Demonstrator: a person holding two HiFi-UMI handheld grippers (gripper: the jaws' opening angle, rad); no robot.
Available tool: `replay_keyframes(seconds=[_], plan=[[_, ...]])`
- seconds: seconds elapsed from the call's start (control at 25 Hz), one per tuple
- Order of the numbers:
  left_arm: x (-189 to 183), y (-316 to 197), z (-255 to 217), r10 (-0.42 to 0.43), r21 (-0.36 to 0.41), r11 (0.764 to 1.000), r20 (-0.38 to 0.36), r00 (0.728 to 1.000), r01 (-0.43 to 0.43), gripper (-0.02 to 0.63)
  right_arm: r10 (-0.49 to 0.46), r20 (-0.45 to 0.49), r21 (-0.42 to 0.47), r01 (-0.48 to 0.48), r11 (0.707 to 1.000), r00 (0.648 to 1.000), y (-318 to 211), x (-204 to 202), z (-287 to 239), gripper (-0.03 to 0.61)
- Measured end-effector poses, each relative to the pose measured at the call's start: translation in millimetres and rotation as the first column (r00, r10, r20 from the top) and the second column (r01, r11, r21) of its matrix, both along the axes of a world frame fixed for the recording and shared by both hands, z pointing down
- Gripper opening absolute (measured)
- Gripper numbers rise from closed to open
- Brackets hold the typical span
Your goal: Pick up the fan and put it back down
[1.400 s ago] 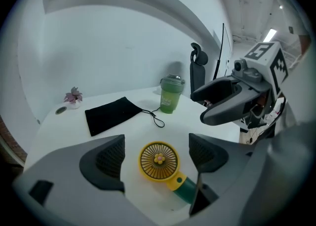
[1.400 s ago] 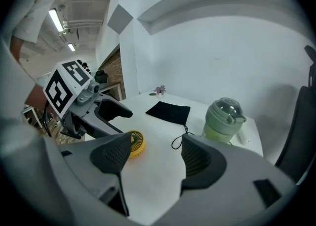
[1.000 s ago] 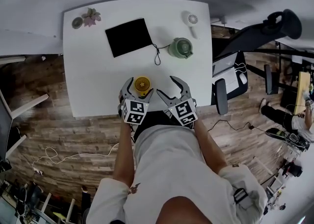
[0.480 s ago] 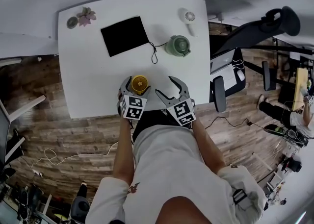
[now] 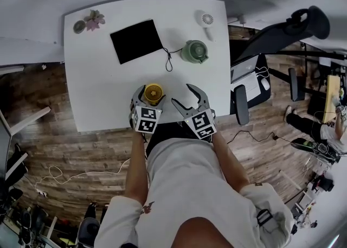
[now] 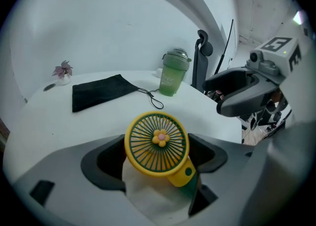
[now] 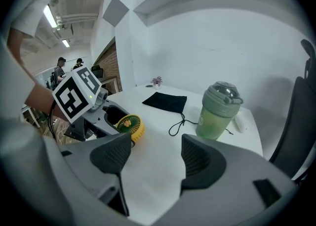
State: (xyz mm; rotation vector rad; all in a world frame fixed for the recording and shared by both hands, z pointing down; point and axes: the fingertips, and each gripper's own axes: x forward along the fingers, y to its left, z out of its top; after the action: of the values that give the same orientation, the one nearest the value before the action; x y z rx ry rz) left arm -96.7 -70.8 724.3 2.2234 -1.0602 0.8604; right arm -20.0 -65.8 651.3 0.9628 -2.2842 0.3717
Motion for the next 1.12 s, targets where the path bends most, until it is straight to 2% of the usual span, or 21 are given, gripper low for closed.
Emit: replay_keyframes(seconds=[0.36, 0.64, 0.92, 1.12], plan=[[4.8, -18.6, -42.3, -0.035, 0.099, 0.994, -0.011, 0.999, 0.036, 0.385, -0.031, 0.028, 0.067, 0.029, 0.997, 0.999, -15.2, -1.8, -26.6, 0.322], [4.8, -34.5, -90.7, -0.064, 0.214, 0.974, -0.029, 0.998, 0.069, 0.385, -0.067, 0.060, 0.155, 0.057, 0.986, 0.996, -31.6, -7.2, -63.0, 0.321], [4.4, -47.1, -151.5, -0.096, 0.343, 0.933, -0.056, 0.994, 0.110, 0.385, -0.095, 0.080, 0.266, 0.070, 0.961, 0.992, -45.6, -1.1, -114.3, 0.319], [0.9, -52.9, -203.2, -0.121, 0.456, 0.878, -0.079, 0.989, 0.144, 0.385, -0.099, 0.112, 0.346, 0.055, 0.937, 0.989, -51.0, 4.5, -152.0, 0.319]])
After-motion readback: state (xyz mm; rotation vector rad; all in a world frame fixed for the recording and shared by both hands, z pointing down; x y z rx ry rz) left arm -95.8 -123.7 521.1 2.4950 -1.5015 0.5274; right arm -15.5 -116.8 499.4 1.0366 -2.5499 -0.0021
